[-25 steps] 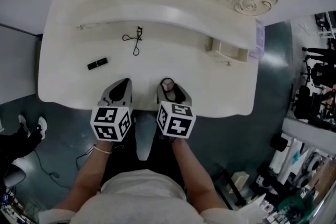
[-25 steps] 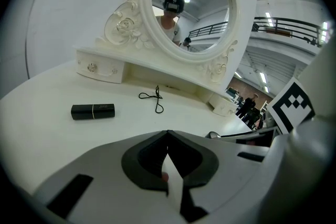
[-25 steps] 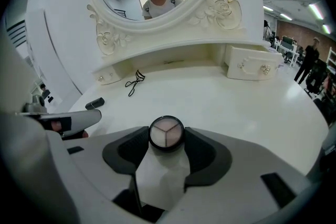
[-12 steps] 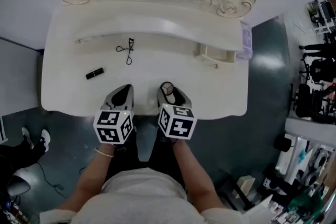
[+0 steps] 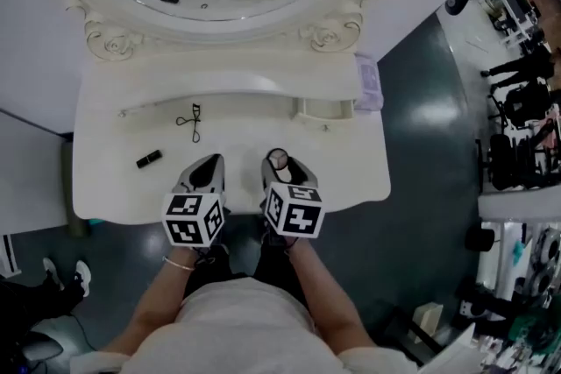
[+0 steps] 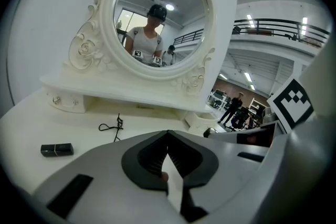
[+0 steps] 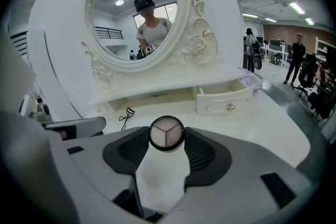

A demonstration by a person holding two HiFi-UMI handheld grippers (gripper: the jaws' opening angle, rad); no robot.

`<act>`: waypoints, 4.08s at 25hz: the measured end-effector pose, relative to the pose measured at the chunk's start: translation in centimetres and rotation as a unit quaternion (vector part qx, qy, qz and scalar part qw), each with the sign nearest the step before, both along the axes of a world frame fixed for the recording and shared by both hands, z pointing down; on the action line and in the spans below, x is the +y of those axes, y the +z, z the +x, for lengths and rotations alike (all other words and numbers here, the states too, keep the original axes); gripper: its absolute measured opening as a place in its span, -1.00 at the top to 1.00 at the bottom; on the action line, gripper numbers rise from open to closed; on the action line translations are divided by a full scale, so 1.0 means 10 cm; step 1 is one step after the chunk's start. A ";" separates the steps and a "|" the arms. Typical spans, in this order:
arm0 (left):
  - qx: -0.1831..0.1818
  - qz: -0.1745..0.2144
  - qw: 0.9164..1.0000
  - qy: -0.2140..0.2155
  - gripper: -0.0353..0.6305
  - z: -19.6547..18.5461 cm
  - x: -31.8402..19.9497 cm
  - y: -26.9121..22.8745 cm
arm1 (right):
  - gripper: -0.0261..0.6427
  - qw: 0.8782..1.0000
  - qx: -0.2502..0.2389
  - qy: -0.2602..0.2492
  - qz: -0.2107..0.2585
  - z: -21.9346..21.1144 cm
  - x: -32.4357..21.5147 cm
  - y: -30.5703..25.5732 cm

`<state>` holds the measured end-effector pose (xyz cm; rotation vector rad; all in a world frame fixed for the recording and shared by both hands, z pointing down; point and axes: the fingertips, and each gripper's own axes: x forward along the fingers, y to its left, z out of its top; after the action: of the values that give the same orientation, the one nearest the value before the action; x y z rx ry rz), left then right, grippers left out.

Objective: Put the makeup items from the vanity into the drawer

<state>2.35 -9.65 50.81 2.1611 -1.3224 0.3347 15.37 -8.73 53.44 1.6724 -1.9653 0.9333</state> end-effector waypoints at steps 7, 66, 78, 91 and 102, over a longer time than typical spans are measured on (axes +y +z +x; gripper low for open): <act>0.000 0.029 0.999 0.020 0.88 0.30 -0.16 -0.31 | 0.27 0.999 -0.006 0.019 0.039 0.32 -0.10 -0.35; 0.010 -0.030 0.999 -0.004 0.88 1.45 -1.15 0.22 | 0.27 0.994 0.021 -0.066 -0.080 1.34 -1.27 0.13; -0.003 -0.041 0.999 -0.002 0.88 1.39 -1.05 0.29 | 0.27 0.995 0.002 -0.052 -0.081 1.29 -1.31 0.21; -0.005 -0.036 0.999 -0.013 0.88 1.27 -0.91 0.24 | 0.27 0.998 -0.005 -0.045 -0.051 1.28 -1.22 0.13; 0.001 -0.008 1.000 -0.012 0.88 1.15 -0.76 0.01 | 0.27 0.999 -0.006 -0.029 -0.013 1.22 -0.95 -0.11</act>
<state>13.83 -17.27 50.91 2.1292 -1.3391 0.3333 27.54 -18.28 52.38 1.5896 -1.9911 0.9460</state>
